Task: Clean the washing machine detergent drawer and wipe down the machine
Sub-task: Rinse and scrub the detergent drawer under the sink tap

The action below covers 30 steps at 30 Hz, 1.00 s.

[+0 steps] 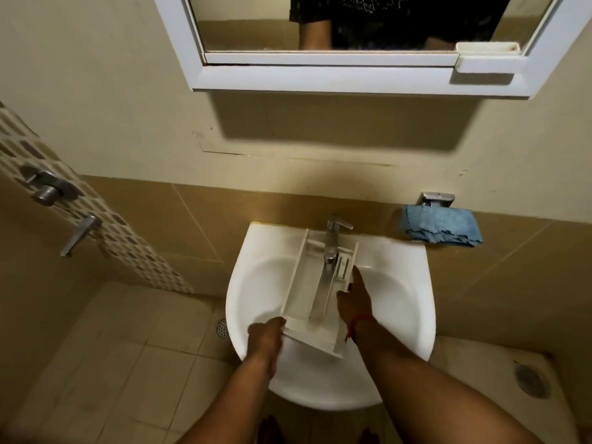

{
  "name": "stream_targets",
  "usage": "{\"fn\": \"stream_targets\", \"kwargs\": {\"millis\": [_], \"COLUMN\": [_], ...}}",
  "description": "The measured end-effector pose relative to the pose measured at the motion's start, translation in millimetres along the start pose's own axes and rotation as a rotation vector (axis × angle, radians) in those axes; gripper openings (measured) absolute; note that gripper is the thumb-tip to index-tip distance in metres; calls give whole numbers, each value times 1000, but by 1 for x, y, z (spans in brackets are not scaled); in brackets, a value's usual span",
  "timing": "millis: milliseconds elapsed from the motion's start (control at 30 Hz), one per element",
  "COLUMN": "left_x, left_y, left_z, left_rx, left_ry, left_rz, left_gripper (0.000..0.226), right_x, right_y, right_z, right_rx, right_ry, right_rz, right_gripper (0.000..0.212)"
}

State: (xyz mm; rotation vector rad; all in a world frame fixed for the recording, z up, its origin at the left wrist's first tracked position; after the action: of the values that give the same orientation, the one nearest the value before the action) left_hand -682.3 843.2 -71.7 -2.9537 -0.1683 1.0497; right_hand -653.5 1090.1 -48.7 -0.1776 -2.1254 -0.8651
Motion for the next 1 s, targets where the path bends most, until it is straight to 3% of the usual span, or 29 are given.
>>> {"fn": "stream_targets", "kwargs": {"millis": [100,167,267,333,500,633,700,800,900,1000], "left_x": [-58,-78,-58,-45,-42,-43,-43,-42,-43,-43], "left_y": [14,-6,-47,-64,-91,-98,-99,-100,-102,-101], "left_z": [0,2,19,26,37,47,47,48,49,50], "left_rx": [-147,-31,321,414,455,436,447,473,491,488], "left_ry": [-394,-555,-396,-288,-322,-352,-385,-418,-411,-412], "left_rz": [376,558,661,693,767,814,843,849,843,838], "left_gripper": [49,43,52,62,54,49,49,49,51,50], "right_x": [2,3,3,3,6,35,45,45,49,28], "right_y": [1,4,7,7,-1,15,-14,-56,-66,-75], "right_z": [5,8,14,18,23,-11,-28,-25,-14,-26], "right_rx": [-22,-50,-54,-50,11,-323,-201,59,124,208], "right_ry": [2,12,4,5,14,145,233,196,137,35], "right_rz": [-24,-45,-49,-88,-151,-311,-371,-372,-396,-495], "right_gripper": [69,67,63,60,58,52,49,72,90,84]}}
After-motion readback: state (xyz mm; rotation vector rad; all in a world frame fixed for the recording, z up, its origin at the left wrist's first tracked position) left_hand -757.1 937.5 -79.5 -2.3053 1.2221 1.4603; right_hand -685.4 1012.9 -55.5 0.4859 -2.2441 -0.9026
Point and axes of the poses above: each hand's wrist, its own z-axis towards the middle knuckle, its own y-axis out of the back of the hand, x = y × z, the point moved 10 cm from there along z, towards the middle knuckle, and after that the axes turned 15 degrees about -z, right-handed, at the moved point
